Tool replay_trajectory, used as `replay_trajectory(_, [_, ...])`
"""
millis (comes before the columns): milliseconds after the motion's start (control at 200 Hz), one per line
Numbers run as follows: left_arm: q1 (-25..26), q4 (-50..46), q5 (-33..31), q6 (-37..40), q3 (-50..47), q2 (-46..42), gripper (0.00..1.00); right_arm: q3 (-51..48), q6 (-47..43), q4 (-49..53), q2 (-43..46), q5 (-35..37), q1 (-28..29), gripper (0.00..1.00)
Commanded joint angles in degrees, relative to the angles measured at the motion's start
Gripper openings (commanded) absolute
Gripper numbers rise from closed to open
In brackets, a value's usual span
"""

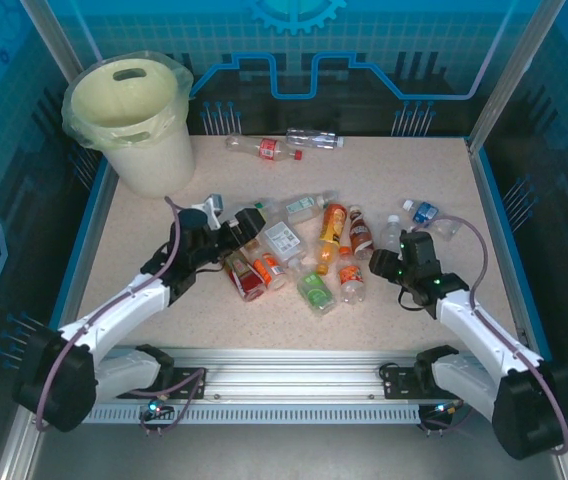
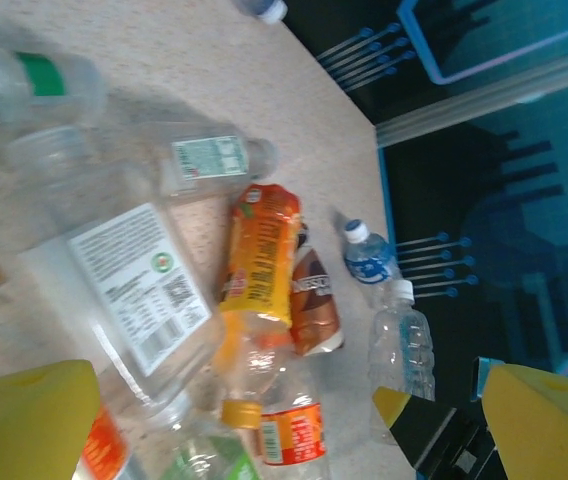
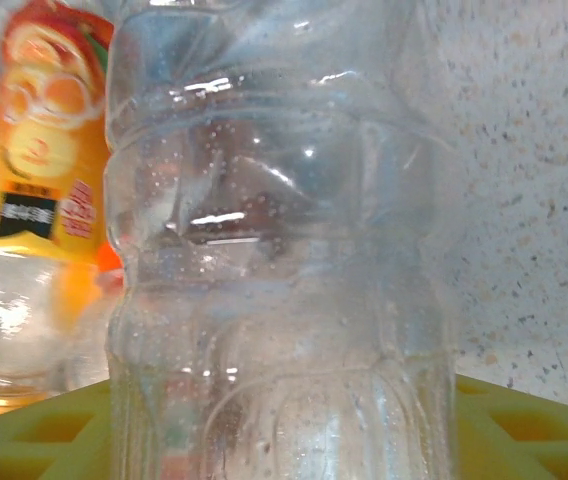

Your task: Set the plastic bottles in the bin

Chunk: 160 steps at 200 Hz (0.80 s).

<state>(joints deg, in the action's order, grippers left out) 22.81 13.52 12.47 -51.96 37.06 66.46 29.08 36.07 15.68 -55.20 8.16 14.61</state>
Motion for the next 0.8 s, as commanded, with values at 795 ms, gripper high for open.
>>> replay_trajectory(795, [6.5,24.9,21.1,-2.3,10.4,16.8,0.99,16.0,1.0,-30.8,-16.8,-27.9,23.9,0.45])
